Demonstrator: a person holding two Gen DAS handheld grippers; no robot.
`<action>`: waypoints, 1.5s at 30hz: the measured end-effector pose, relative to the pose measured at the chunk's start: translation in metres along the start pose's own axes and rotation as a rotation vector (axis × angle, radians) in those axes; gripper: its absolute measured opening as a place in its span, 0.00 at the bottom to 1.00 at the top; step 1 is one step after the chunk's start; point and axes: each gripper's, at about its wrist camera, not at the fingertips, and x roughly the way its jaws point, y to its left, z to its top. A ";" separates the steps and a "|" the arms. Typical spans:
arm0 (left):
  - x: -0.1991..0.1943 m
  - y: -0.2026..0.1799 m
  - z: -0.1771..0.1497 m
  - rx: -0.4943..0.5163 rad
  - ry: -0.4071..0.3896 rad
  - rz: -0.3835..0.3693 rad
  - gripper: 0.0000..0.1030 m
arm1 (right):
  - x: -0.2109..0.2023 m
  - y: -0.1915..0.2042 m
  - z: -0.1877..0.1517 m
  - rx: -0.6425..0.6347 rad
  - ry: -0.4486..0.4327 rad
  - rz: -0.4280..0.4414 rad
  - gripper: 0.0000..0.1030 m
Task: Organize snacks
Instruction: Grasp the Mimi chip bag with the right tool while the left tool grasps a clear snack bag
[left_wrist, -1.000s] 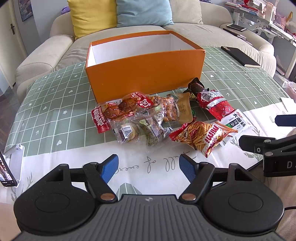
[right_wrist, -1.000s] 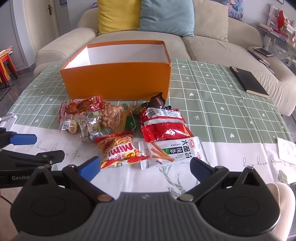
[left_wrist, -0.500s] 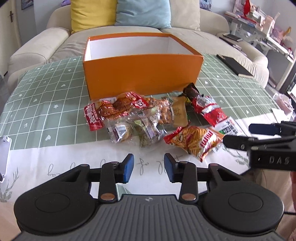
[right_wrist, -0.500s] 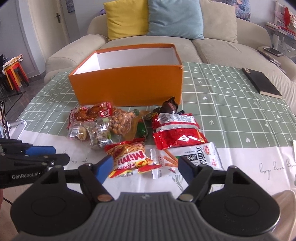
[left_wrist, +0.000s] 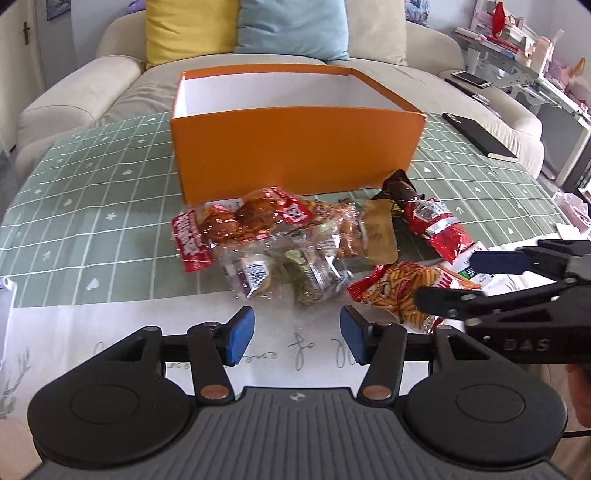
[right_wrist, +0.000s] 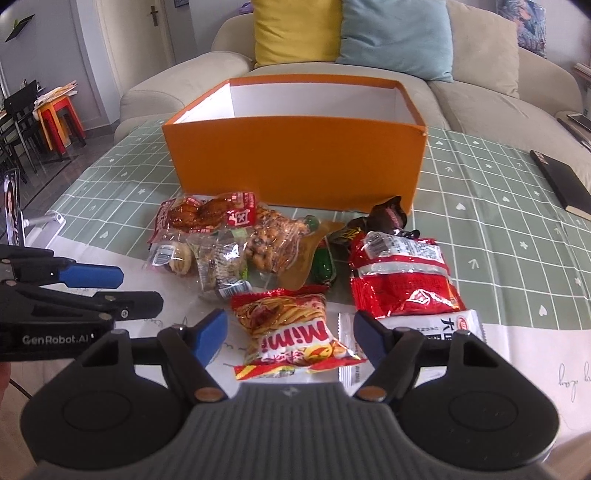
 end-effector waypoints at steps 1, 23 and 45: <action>0.001 -0.001 0.000 0.003 -0.004 -0.011 0.61 | 0.003 0.000 0.000 -0.002 0.005 0.004 0.71; 0.058 -0.001 0.026 -0.140 0.060 -0.048 0.61 | 0.043 -0.014 -0.006 0.022 0.080 0.062 0.56; 0.038 -0.001 0.022 -0.140 0.022 -0.045 0.29 | 0.016 -0.006 -0.003 -0.005 0.013 0.074 0.37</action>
